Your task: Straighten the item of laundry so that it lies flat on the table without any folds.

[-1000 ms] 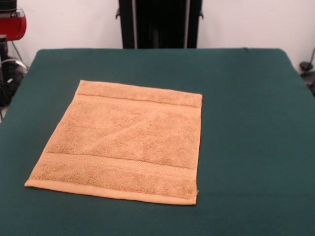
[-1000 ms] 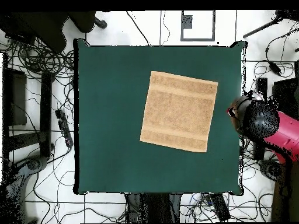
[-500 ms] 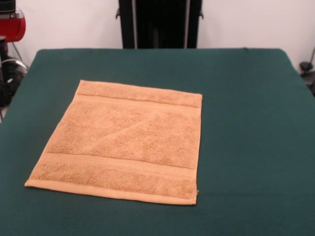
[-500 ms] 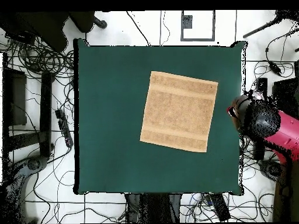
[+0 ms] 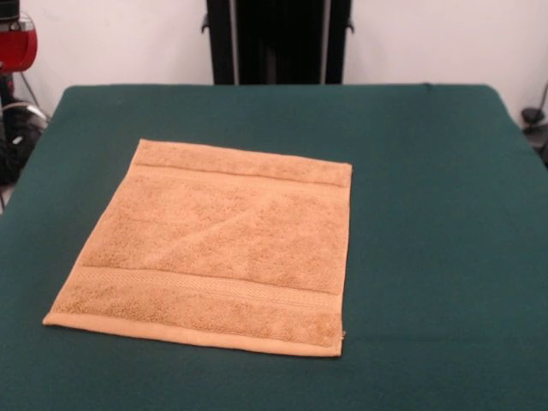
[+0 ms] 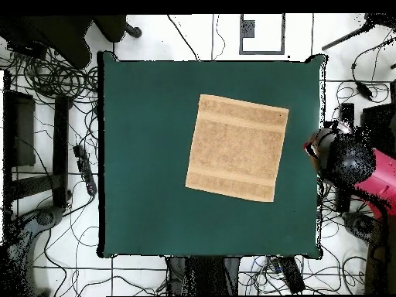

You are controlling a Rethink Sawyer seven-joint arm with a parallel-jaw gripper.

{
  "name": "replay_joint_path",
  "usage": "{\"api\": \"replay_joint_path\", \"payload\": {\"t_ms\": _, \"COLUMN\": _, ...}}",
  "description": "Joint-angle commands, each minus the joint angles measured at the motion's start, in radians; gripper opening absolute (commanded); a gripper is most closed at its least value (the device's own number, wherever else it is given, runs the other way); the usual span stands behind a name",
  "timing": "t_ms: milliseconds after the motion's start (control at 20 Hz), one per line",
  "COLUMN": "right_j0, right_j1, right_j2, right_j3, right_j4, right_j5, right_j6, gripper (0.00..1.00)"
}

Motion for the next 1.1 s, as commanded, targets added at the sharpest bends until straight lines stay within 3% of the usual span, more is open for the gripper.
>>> {"api": "replay_joint_path", "payload": {"t_ms": 50, "right_j0": 0.015, "right_j1": 0.063, "right_j2": 0.153, "right_j3": 0.034, "right_j4": -0.028, "right_j5": 0.001, "right_j6": 0.083, "gripper": 0.00}}
{"api": "replay_joint_path", "payload": {"t_ms": 350, "right_j0": -0.088, "right_j1": 0.205, "right_j2": 0.294, "right_j3": -0.129, "right_j4": -0.002, "right_j5": 0.167, "right_j6": -0.113, "gripper": 0.00}}
{"api": "replay_joint_path", "payload": {"t_ms": 450, "right_j0": -0.094, "right_j1": 0.228, "right_j2": 0.303, "right_j3": -0.182, "right_j4": -0.030, "right_j5": 0.204, "right_j6": -0.156, "gripper": 0.00}}
{"api": "replay_joint_path", "payload": {"t_ms": 650, "right_j0": -0.085, "right_j1": 0.242, "right_j2": 0.270, "right_j3": -0.187, "right_j4": -0.028, "right_j5": 0.230, "right_j6": -0.055, "gripper": 0.00}}
{"api": "replay_joint_path", "payload": {"t_ms": 850, "right_j0": -0.063, "right_j1": 0.313, "right_j2": 0.228, "right_j3": -0.213, "right_j4": -0.113, "right_j5": 0.073, "right_j6": -0.013, "gripper": 0.00}}
{"api": "replay_joint_path", "payload": {"t_ms": 950, "right_j0": -0.044, "right_j1": 0.329, "right_j2": 0.185, "right_j3": -0.221, "right_j4": -0.112, "right_j5": -0.027, "right_j6": 0.106, "gripper": 0.00}}
{"api": "replay_joint_path", "payload": {"t_ms": 1100, "right_j0": -0.016, "right_j1": 0.325, "right_j2": 0.141, "right_j3": -0.252, "right_j4": -0.127, "right_j5": -0.010, "right_j6": 0.149, "gripper": 0.00}}
